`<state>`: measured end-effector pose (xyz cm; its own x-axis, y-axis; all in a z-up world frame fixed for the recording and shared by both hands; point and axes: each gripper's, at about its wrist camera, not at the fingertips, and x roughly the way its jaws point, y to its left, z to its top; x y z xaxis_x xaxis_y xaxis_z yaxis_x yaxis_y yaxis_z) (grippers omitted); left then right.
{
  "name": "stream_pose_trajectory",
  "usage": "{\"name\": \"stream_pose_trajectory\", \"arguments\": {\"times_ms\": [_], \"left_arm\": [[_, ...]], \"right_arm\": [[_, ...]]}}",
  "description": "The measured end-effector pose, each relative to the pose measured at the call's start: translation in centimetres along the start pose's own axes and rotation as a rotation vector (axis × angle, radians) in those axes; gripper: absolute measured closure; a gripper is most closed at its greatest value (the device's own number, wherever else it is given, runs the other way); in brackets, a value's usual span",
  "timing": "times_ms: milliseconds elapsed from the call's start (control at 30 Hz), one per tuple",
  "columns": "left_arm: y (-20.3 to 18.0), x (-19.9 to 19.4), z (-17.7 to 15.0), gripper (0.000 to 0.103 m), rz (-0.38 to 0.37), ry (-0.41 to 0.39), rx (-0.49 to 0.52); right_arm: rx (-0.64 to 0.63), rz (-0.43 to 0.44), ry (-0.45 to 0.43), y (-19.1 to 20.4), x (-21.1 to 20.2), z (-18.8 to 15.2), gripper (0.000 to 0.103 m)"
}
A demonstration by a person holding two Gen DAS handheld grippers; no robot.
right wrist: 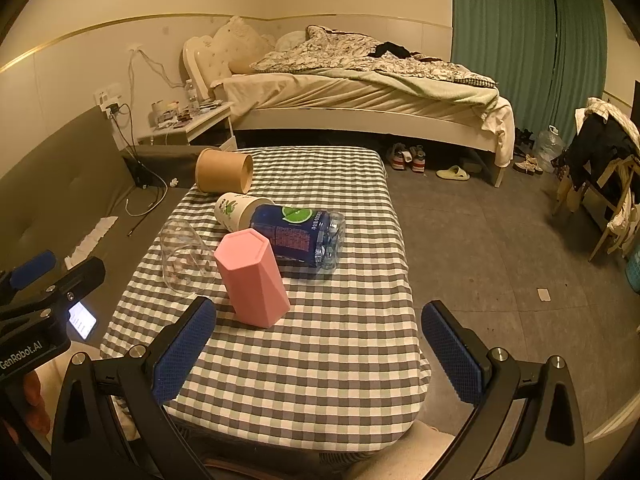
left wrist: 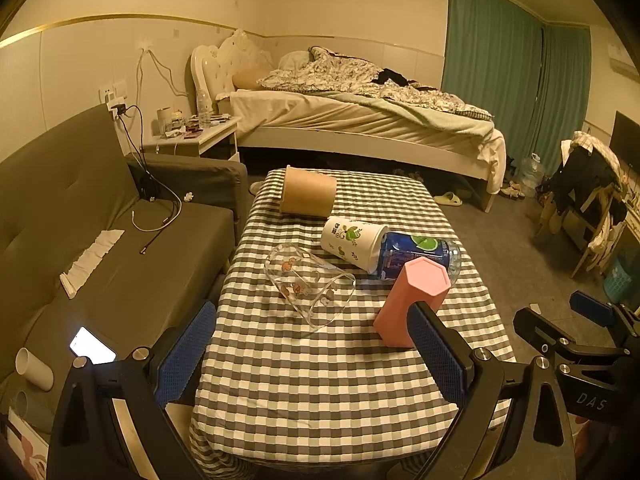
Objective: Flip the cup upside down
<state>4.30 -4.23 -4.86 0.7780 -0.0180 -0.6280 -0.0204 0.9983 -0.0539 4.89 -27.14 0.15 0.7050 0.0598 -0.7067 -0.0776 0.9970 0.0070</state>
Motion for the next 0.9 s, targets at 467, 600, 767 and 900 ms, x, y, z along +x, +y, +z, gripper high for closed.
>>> {"name": "stream_pose_trajectory", "arguments": {"times_ms": [467, 600, 767, 900], "left_arm": [[0.07, -0.12, 0.09, 0.004, 0.002, 0.001, 0.004], [0.1, -0.11, 0.11, 0.004, 0.002, 0.003, 0.004], [0.13, -0.19, 0.13, 0.004, 0.002, 0.003, 0.002], [0.25, -0.27, 0.14, 0.004, 0.003, 0.004, 0.004]], "right_arm": [[0.002, 0.001, -0.003, 0.06, 0.0, 0.25, 0.0], [0.002, 0.0, -0.003, 0.07, 0.02, 0.25, 0.0], [0.0, 0.002, 0.002, 0.22, 0.18, 0.31, 0.0], [-0.001, 0.003, 0.009, 0.29, 0.36, 0.24, 0.0]]}}
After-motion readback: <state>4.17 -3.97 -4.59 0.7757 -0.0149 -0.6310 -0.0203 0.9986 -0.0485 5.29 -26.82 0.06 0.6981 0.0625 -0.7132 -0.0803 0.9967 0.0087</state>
